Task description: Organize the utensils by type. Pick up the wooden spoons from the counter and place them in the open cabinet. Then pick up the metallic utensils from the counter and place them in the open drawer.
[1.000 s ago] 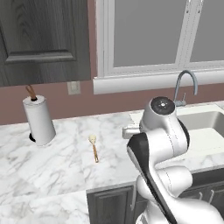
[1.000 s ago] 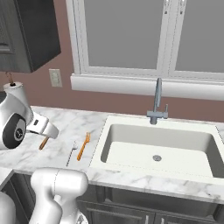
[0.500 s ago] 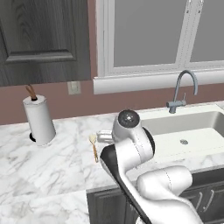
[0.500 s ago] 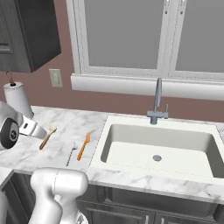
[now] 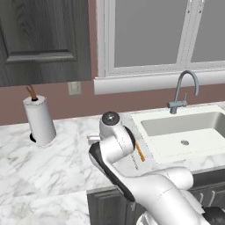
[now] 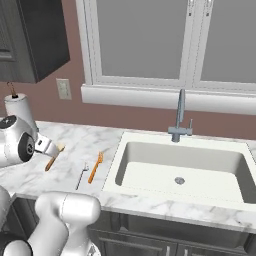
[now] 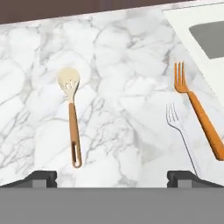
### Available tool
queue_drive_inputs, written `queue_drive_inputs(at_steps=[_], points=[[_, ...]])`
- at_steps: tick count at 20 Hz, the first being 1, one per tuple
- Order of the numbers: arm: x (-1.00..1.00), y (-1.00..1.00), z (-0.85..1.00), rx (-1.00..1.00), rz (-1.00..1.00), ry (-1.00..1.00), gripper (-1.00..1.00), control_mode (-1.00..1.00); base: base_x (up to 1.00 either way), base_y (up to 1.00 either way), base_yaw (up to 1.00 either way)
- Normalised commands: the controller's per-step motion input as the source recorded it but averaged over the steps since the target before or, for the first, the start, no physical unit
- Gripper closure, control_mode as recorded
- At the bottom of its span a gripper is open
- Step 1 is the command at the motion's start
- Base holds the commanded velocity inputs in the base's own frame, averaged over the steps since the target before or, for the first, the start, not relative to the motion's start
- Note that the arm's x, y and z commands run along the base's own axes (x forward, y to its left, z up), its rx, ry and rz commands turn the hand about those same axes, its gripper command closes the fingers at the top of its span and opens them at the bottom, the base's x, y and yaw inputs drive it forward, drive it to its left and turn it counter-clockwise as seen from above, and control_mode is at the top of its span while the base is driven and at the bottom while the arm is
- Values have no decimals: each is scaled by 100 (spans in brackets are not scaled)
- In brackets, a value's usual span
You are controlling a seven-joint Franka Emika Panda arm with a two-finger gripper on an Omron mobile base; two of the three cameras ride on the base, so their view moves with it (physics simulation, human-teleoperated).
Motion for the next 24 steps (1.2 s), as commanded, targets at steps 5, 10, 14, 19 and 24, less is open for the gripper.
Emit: queue_drive_inputs(at_steps=[5, 10, 14, 19, 24], points=[[52, 15, -36, 1, 6, 39, -100, -100, 0, 0, 0], [25, 33, -46, 0, 7, 4, -100, -100, 0, 0, 0], [28, 36, -51, 0, 6, 0, -100, -100, 0, 0, 0], [18, 23, -54, -1, 2, 0, -100, -100, 0, 0, 0], [26, 6, -29, 0, 3, 0, -100, -100, 0, 0, 0]])
